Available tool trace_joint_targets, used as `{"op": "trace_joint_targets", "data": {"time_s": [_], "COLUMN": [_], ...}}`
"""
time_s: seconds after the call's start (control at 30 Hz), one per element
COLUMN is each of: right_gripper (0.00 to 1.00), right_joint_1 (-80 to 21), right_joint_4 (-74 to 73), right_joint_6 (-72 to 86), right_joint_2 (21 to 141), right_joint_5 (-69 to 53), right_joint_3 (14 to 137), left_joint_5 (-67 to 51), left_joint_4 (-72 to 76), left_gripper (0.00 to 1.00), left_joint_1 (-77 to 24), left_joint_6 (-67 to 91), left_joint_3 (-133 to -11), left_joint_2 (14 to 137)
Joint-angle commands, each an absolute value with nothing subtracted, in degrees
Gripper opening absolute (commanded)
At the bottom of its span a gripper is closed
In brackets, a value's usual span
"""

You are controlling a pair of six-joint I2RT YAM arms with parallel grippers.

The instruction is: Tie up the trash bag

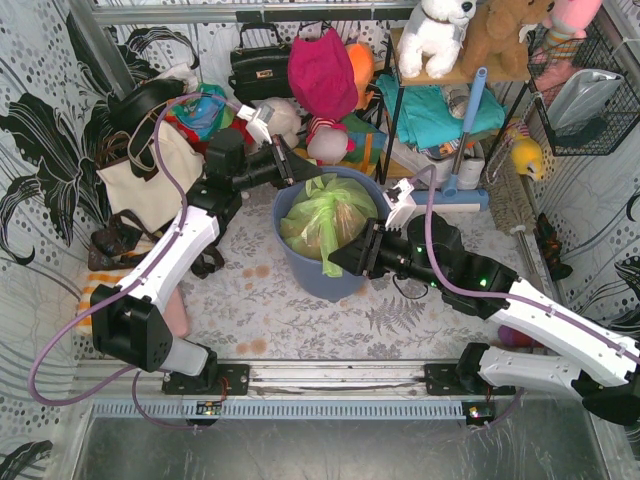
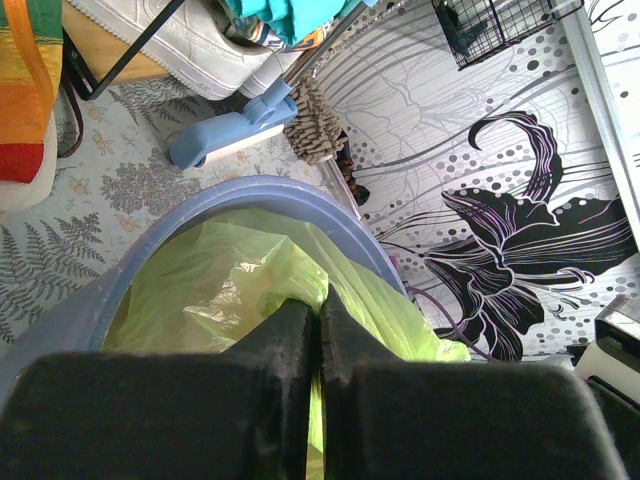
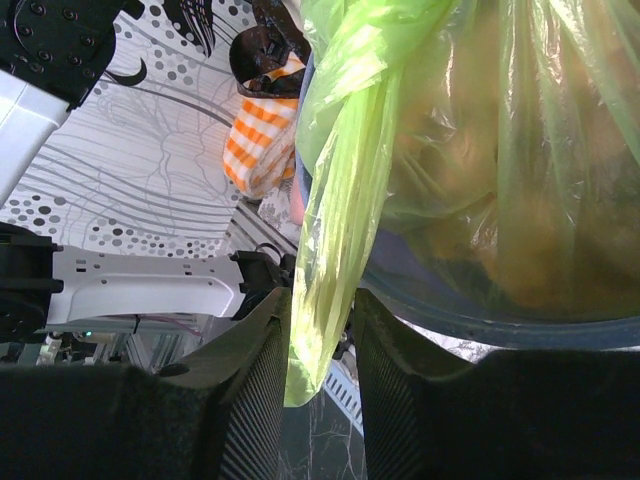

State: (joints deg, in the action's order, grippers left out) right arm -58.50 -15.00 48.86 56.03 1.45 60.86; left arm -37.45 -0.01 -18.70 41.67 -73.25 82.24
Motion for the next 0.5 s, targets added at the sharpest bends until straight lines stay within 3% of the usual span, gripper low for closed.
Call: {"op": "trace_joint_targets", "data": {"time_s": [0.0,0.47], "right_gripper": [0.31,0.33], "right_joint_1": [-58.5,-58.5], "right_joint_4": [-13.1,-17.5], "right_joint_6": [49.1,48.1], "right_joint_2": [55.1,54.7], "right_joint_5": [1.7,4.9], "right_joint_3": [63.2,65.7], "left_joint_5": [-37.3,-37.3], "left_joint_4": [2.3,2.4], "left_gripper": [0.10,0.10], "left_joint_1": [-18.3,-18.3], "left_joint_6": [41.2,41.3], "left_joint_3": [-73.0,-72.9], "left_joint_2": [82.3,82.2]}}
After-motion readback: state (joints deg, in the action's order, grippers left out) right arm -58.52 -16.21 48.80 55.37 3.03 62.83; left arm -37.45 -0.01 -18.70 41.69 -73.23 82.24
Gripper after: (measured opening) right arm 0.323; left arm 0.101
